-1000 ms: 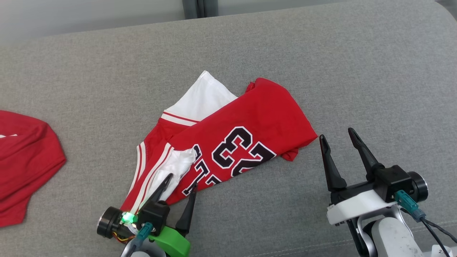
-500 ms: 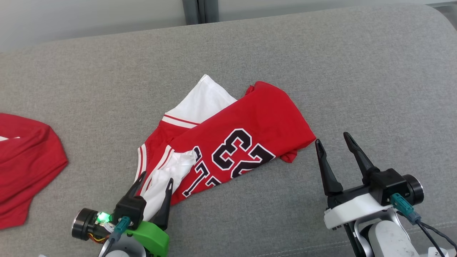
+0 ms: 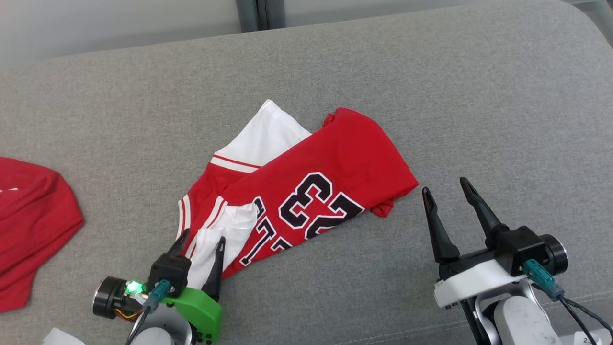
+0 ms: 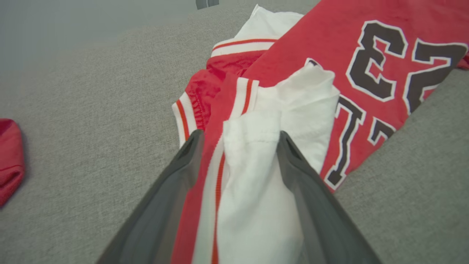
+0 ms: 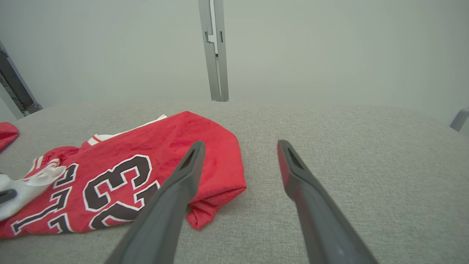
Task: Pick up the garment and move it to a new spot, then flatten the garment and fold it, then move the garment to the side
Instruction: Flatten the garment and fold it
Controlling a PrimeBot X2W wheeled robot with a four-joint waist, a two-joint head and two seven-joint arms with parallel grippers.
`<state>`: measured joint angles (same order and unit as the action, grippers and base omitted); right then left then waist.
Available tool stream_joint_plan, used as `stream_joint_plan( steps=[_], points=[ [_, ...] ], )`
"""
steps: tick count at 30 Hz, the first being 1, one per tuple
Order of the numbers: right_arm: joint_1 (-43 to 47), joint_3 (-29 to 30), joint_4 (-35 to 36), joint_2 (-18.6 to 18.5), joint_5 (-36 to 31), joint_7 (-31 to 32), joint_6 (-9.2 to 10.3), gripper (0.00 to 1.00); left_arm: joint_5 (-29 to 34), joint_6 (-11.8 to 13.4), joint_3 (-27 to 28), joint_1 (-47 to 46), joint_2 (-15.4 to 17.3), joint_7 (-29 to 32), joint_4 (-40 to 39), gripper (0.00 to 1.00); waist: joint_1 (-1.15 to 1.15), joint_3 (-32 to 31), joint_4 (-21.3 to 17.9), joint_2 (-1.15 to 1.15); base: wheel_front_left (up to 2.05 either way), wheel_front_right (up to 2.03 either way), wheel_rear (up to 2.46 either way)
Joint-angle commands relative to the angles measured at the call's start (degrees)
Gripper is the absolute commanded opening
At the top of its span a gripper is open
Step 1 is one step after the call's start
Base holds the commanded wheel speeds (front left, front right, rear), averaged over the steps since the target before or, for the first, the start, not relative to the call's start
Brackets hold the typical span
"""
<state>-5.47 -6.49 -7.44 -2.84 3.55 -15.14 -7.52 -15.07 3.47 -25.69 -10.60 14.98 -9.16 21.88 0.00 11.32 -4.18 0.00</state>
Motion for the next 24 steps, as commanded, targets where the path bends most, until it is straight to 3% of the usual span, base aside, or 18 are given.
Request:
stream_joint_plan(
  steps=[1,2,3,6,10,18,24],
  points=[
    [-0.2,0.2,-0.2,-0.1,0.4,0.0,0.05,1.00,-0.9,-0.5,0.3,-0.6,0.1,0.0,0.0,1.00,0.00,-0.1,0.1,0.00,0.00,0.00,0.00],
    [-0.1,0.2,-0.2,-0.1,0.4,0.0,0.05,1.00,-1.4,-0.6,0.5,-0.5,0.1,0.2,0.0,0.56,0.00,-0.2,0.1,0.00,0.00,0.00,0.00],
    [0.0,0.1,-0.3,-0.1,0.4,0.0,0.05,1.00,-2.4,-1.3,0.8,-0.1,-0.1,0.9,0.2,0.00,0.00,-0.3,0.1,0.00,0.00,0.00,0.00],
    [0.1,0.3,-0.2,-0.1,0.5,0.0,0.06,1.00,-5.3,-1.9,2.2,0.8,-0.2,2.4,-0.8,0.00,0.00,-0.4,0.2,0.00,0.00,0.00,0.00],
    [0.5,0.9,-0.2,-0.1,1.0,0.0,0.06,1.00,-6.8,-0.8,4.7,1.9,1.4,1.8,-5.0,0.00,0.00,-0.5,0.8,0.00,0.00,0.00,0.00],
    [0.4,0.5,-3.4,-0.1,1.8,0.0,0.06,1.00,-5.1,5.6,12.8,4.1,8.4,-2.0,-15.5,0.00,0.00,-0.3,2.1,0.00,0.00,0.00,0.00],
    [-0.6,-0.9,-6.2,-0.1,1.9,0.0,0.06,1.00,-5.9,8.8,17.5,7.8,12.3,-0.3,-19.2,0.00,0.00,0.1,2.3,0.00,0.00,0.00,0.00]
  ],
)
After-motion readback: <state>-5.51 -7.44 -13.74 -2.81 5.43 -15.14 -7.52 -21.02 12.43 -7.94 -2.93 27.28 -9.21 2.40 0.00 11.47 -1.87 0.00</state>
